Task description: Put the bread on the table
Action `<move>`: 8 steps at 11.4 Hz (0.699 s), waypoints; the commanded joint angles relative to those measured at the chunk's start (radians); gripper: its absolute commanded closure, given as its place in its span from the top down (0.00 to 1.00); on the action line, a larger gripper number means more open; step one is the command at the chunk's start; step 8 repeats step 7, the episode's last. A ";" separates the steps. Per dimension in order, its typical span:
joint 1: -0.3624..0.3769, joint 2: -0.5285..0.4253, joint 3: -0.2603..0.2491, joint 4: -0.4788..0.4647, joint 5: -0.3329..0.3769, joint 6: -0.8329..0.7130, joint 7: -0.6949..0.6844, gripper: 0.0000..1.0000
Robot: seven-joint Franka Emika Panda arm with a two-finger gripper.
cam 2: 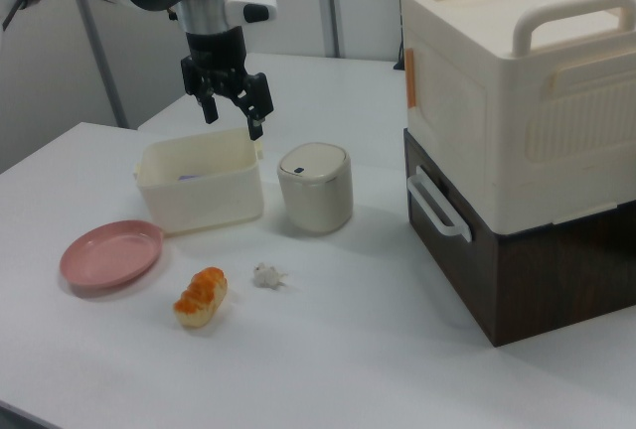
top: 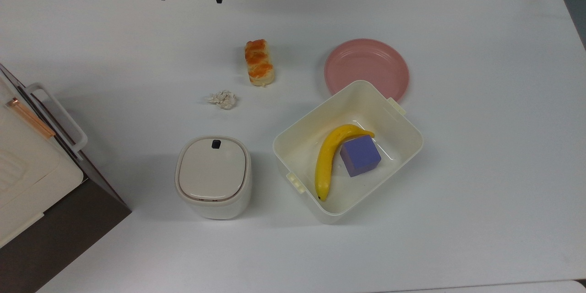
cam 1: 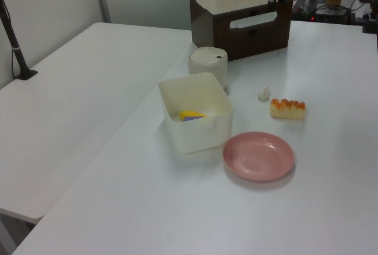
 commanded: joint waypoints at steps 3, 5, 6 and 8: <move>0.026 -0.036 -0.011 -0.049 -0.040 0.025 -0.006 1.00; 0.038 -0.035 -0.011 -0.049 -0.043 0.024 -0.012 1.00; 0.038 -0.035 -0.011 -0.049 -0.043 0.024 -0.012 1.00; 0.038 -0.035 -0.011 -0.049 -0.043 0.024 -0.012 1.00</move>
